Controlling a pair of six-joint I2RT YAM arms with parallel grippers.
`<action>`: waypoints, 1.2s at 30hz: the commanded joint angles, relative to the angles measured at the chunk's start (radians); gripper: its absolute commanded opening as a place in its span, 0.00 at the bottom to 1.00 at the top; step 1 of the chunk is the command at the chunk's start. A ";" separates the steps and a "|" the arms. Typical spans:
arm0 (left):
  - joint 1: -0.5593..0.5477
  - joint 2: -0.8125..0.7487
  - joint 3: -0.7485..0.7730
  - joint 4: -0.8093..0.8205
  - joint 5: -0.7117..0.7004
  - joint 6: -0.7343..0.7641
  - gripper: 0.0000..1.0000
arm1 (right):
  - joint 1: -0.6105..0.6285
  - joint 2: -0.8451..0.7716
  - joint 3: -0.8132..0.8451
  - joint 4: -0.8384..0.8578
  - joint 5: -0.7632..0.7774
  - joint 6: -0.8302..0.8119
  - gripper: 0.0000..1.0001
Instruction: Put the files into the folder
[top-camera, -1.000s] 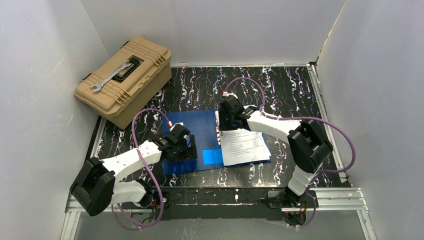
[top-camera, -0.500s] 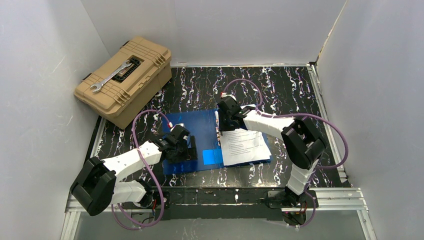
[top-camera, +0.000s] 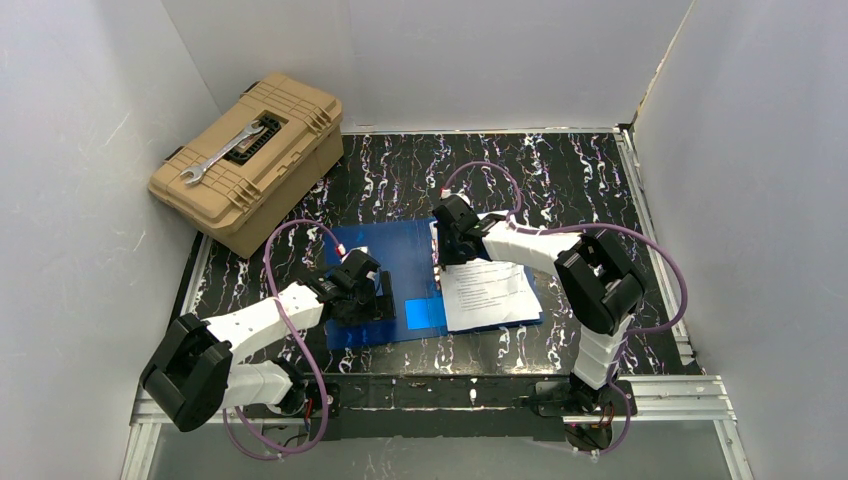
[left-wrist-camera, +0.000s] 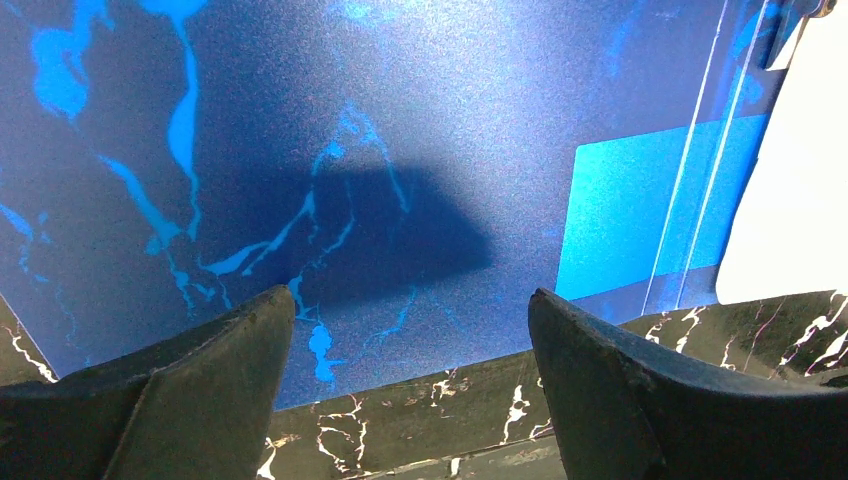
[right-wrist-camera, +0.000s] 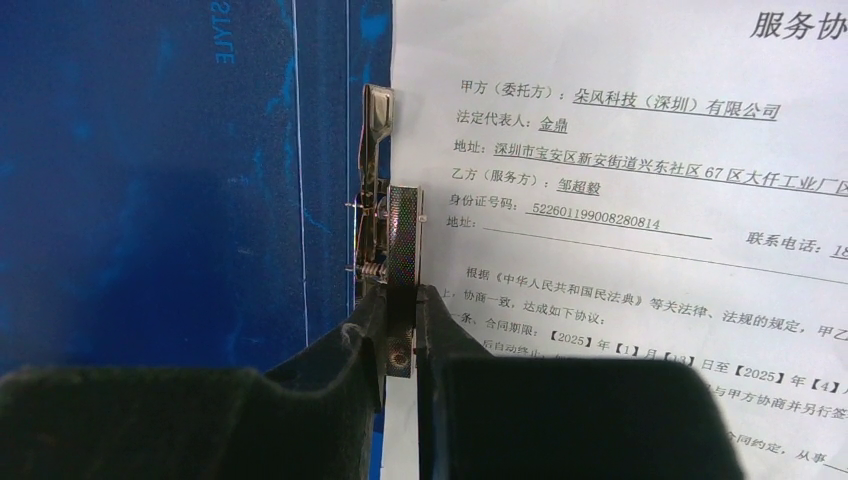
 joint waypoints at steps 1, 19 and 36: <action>0.005 -0.013 -0.021 -0.009 0.005 -0.010 0.84 | 0.013 -0.023 0.020 0.016 0.024 0.009 0.06; 0.005 -0.016 -0.025 0.009 0.026 -0.032 0.84 | 0.062 -0.076 -0.053 -0.002 0.092 0.026 0.21; 0.005 -0.016 -0.025 0.014 0.029 -0.027 0.84 | 0.102 -0.176 -0.019 -0.094 0.154 0.021 0.36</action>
